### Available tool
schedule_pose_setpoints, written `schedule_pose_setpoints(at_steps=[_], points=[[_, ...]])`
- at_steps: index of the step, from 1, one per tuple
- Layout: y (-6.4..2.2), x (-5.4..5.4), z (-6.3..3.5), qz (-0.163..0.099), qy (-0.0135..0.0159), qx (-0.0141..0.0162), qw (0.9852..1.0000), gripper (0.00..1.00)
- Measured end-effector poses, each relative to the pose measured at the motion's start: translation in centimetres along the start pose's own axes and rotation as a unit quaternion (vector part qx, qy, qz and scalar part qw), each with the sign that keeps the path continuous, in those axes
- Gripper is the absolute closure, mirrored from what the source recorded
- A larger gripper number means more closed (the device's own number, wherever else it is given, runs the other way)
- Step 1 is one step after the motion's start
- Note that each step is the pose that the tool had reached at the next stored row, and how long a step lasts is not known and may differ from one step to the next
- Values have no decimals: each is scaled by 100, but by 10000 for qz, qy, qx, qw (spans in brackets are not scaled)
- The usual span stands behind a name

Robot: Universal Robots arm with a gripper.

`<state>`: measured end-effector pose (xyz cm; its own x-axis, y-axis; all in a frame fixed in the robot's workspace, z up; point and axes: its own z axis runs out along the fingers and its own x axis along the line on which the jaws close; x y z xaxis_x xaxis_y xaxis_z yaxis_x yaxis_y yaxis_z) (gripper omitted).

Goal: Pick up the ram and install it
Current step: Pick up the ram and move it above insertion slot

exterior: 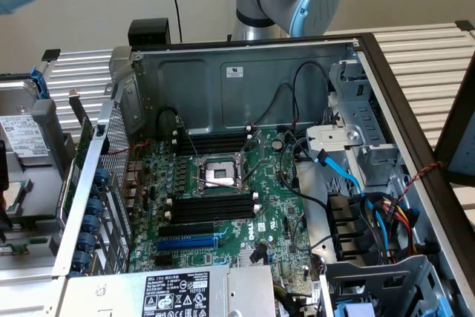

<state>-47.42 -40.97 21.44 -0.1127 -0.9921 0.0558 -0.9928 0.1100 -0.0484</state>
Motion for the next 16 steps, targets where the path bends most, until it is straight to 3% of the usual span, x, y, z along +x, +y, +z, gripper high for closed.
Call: schedule_pose_setpoints(at_steps=[16], points=[[1, 8, 45, 0, 10, 2, 10000, 73]])
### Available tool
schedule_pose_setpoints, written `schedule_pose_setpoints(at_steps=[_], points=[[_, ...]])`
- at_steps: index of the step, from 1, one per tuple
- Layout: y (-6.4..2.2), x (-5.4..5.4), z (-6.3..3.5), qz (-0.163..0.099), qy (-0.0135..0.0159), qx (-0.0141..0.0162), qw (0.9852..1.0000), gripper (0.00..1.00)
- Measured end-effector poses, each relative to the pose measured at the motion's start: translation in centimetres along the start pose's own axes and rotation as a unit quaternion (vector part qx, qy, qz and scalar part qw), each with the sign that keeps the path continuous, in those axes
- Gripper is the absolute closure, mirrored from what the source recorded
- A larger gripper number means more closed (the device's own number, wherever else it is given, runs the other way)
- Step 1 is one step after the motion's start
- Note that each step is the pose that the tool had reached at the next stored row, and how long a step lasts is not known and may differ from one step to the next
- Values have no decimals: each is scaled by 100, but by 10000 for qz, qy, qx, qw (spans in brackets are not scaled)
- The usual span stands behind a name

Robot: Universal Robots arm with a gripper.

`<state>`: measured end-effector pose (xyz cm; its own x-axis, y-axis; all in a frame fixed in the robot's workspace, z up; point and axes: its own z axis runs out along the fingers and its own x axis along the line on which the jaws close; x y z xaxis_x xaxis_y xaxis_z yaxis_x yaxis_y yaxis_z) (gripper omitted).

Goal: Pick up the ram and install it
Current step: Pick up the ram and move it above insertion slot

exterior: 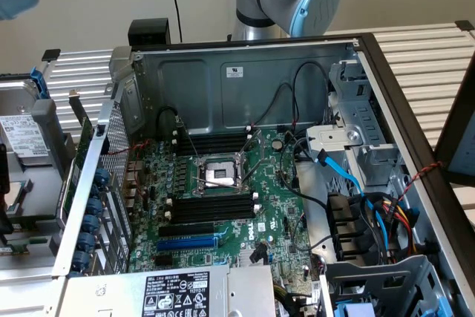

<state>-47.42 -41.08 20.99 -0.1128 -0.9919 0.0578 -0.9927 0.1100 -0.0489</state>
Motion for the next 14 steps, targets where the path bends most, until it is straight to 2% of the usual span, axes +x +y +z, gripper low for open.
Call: schedule_pose_setpoints(at_steps=[14], points=[[-1, 24, 26, 0, 1, 0, 10000, 73]])
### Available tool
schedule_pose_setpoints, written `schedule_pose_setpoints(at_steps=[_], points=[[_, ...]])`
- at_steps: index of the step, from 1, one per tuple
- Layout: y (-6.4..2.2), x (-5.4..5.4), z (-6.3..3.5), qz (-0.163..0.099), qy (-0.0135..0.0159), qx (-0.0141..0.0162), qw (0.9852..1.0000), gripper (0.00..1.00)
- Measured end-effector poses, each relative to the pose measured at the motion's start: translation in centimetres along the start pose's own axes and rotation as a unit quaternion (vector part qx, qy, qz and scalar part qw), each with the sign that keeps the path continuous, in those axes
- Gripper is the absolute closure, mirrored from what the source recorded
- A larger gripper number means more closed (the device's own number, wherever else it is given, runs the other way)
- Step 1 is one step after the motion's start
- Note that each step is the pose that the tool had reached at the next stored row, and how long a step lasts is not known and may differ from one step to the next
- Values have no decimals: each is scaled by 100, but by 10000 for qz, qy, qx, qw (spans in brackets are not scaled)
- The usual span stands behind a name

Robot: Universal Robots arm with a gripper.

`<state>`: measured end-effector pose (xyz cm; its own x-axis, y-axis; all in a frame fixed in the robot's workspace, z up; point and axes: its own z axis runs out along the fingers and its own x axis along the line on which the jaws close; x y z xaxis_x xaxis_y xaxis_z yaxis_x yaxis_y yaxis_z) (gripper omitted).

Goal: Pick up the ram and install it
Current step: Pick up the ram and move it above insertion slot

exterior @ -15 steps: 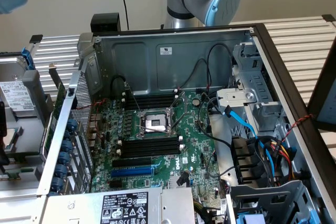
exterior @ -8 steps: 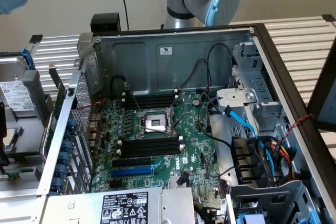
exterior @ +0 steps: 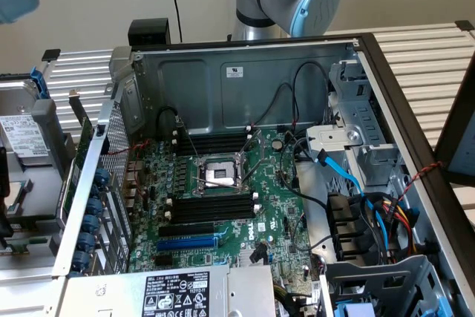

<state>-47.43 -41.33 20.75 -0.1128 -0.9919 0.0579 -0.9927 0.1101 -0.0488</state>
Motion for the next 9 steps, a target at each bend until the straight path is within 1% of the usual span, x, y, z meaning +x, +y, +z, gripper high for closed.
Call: schedule_pose_setpoints(at_steps=[2, 4, 9], points=[[0, 1, 2, 0, 0, -1, 10000, 73], [0, 0, 27, -1, 0, 1, 10000, 73], [1, 0, 30, 0, 0, 0, 10000, 73]])
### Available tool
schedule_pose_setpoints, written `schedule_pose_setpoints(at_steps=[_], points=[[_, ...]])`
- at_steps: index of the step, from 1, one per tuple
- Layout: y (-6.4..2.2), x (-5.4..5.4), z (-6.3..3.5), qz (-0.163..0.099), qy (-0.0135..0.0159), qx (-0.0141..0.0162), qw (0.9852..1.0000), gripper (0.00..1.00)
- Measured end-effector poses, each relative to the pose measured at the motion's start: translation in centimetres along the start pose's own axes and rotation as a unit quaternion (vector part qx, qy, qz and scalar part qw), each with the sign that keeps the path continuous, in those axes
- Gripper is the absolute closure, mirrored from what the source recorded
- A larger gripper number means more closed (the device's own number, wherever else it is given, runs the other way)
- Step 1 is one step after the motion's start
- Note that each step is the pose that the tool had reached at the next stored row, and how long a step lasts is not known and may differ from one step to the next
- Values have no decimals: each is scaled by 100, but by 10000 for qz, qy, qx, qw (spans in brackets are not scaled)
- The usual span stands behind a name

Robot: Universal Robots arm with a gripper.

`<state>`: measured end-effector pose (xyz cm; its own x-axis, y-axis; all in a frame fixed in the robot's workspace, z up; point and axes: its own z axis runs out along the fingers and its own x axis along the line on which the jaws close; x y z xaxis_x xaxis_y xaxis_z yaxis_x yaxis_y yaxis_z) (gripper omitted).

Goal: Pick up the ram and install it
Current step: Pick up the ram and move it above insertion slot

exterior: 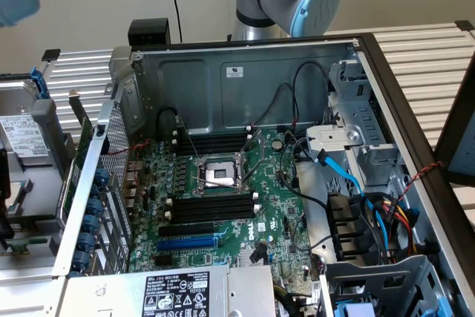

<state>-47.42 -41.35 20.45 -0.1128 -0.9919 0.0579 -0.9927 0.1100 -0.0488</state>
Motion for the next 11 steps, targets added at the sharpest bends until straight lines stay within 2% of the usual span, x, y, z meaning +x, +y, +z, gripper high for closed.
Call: schedule_pose_setpoints(at_steps=[5, 7, 9, 11], points=[[0, 0, 1, -10, 8, 1, 10000, 73], [0, 0, 3, -48, 19, 6, 10000, 73], [0, 0, 4, -100, 44, 12, 9999, 73], [0, 0, 2, -101, 47, 11, 9999, 73]])
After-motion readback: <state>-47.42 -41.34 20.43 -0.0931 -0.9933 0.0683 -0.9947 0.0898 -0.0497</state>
